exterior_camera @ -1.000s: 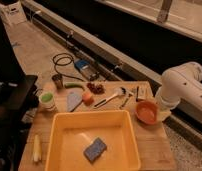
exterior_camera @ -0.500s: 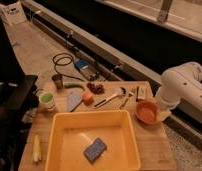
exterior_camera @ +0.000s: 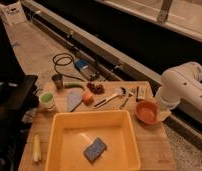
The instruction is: Place eraser in metal cup
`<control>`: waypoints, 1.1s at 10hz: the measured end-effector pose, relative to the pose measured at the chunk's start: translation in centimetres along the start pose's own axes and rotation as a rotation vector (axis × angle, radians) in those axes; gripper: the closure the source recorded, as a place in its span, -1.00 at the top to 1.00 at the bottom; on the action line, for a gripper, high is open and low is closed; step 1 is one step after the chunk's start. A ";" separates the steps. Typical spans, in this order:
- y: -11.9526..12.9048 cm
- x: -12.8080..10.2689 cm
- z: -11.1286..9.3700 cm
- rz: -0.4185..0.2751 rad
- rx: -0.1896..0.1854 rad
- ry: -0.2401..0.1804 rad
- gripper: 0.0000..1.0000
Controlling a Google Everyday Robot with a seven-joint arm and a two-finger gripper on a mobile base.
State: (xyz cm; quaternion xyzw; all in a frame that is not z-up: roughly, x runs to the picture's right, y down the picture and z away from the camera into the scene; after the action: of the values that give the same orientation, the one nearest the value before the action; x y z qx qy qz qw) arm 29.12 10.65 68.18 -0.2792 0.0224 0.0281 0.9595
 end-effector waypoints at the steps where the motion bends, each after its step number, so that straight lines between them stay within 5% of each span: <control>1: 0.0 0.0 0.0 0.000 0.000 0.000 0.30; 8: -0.5 0.2 -0.3 0.024 0.004 0.007 0.30; 11: -4.5 -0.2 -0.2 0.086 -0.010 0.011 0.30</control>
State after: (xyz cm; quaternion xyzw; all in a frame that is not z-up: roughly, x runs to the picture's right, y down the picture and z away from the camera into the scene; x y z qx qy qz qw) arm 29.23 6.76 70.43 -0.2832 0.0397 0.0679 0.9558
